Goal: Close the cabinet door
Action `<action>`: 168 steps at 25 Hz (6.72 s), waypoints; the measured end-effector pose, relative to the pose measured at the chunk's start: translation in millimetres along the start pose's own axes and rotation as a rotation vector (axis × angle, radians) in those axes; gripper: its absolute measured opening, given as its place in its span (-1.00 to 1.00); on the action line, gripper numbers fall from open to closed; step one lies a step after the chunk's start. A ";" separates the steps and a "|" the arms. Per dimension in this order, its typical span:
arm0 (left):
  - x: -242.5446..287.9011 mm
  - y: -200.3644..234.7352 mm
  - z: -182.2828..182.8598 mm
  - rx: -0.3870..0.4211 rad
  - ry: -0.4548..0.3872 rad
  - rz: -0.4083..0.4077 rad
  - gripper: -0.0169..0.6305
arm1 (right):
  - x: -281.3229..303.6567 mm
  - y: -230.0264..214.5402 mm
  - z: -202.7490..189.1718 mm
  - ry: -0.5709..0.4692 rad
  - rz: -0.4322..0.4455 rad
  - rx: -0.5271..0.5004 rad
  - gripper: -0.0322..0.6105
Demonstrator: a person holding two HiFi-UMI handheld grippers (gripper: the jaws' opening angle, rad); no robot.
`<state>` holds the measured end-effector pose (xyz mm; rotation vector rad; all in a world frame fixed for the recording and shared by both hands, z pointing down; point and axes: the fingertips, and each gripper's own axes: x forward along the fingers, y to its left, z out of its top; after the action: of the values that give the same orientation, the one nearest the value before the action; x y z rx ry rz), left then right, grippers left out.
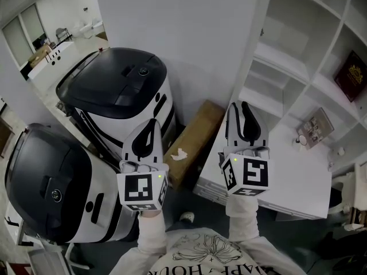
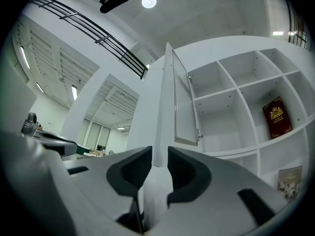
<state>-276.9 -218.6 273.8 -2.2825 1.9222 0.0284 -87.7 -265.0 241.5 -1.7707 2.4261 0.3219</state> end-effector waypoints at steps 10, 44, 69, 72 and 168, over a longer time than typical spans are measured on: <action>14.4 14.7 -8.6 -0.012 0.008 -0.002 -0.93 | 20.5 3.4 0.1 0.003 -0.027 -0.024 -0.55; 52.9 -49.9 -24.7 -0.027 0.015 -0.249 -0.93 | -2.8 -44.6 0.8 0.020 -0.216 -0.016 -0.67; 95.3 -176.1 -15.5 -0.049 0.012 -0.403 -0.93 | -41.2 -156.5 -7.3 0.048 -0.256 0.012 -0.69; 103.1 -196.4 -13.0 -0.050 0.009 -0.418 -0.93 | -42.0 -171.8 -9.4 0.045 -0.232 0.021 -0.68; 249.7 -384.6 -26.1 0.028 0.086 -0.229 -0.93 | 45.8 -398.3 -55.9 0.040 0.022 0.048 -0.62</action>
<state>141.7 -403.5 312.2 -2.5072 1.6741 -0.1248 278.5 -437.4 245.8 -1.7483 2.4600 0.2307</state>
